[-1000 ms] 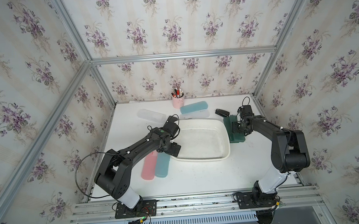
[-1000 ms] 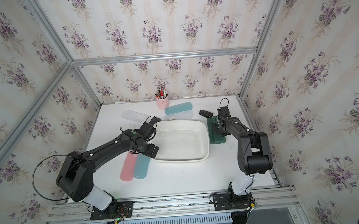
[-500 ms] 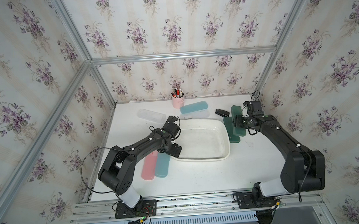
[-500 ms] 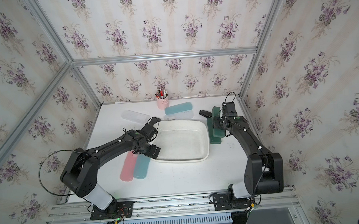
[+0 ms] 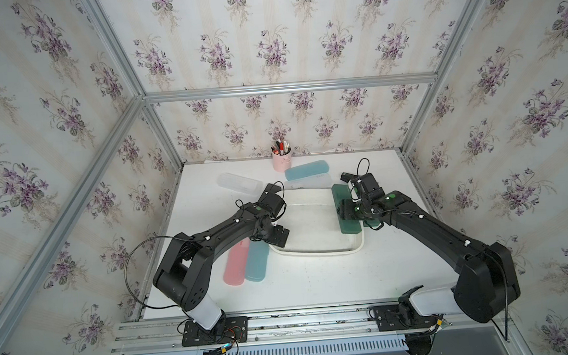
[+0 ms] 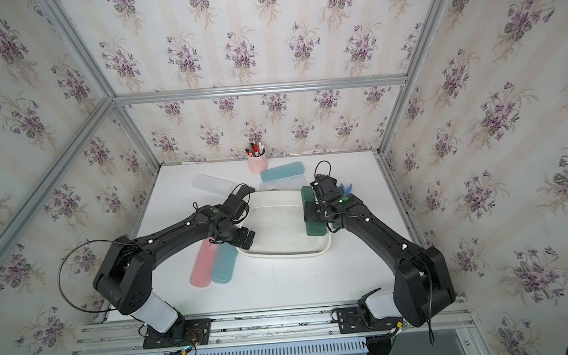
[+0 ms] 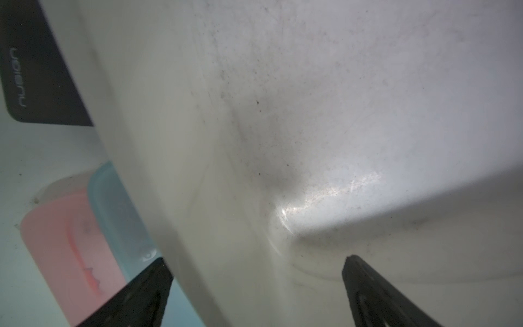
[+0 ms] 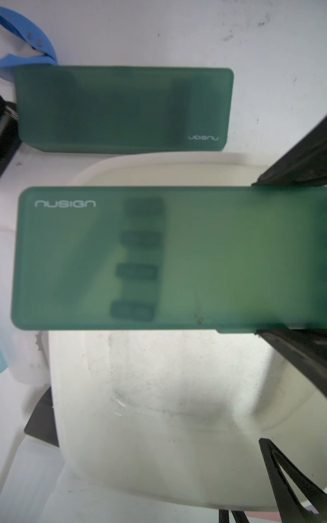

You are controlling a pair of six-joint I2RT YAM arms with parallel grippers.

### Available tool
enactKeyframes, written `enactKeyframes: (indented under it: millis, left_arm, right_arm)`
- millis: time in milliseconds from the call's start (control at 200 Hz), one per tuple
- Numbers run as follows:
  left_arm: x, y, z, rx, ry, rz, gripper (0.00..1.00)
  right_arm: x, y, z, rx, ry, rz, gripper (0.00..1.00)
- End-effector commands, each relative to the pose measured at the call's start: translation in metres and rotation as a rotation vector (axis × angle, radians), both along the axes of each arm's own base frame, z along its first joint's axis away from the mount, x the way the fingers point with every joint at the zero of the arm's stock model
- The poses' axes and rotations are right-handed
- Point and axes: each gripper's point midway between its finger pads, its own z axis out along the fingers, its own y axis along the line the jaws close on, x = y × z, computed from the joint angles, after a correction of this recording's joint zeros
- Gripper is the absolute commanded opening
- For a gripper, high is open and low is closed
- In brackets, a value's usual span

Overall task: Put the pencil case into the storage box
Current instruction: Place the pencil case at the storage box.

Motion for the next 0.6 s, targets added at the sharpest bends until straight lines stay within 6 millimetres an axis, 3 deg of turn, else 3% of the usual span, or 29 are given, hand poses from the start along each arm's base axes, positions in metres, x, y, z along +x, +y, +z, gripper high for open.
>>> enactKeyframes:
  millis: [0,195,330,470,594]
  left_arm:
    - [-0.003,0.002,0.0,0.004,0.002,0.004,0.99]
    - [-0.005,0.003,-0.005,0.003,0.006,0.003,0.99]
    - [-0.006,0.004,-0.007,0.006,0.01,0.002,0.99]
    - [-0.007,0.005,-0.005,0.004,0.003,0.005,0.99]
    - [-0.008,0.006,-0.005,0.008,0.005,0.003,0.99]
  right_arm:
    - [-0.003,-0.004,-0.008,-0.009,0.016,-0.072,0.64]
    - [-0.016,0.0,-0.027,-0.018,0.05,-0.079,0.65]
    - [-0.019,-0.001,-0.035,-0.034,0.071,-0.081,0.81]
    - [-0.016,-0.004,-0.028,-0.054,0.058,-0.09,0.99]
    - [-0.013,-0.009,-0.016,-0.065,0.022,-0.1,1.0]
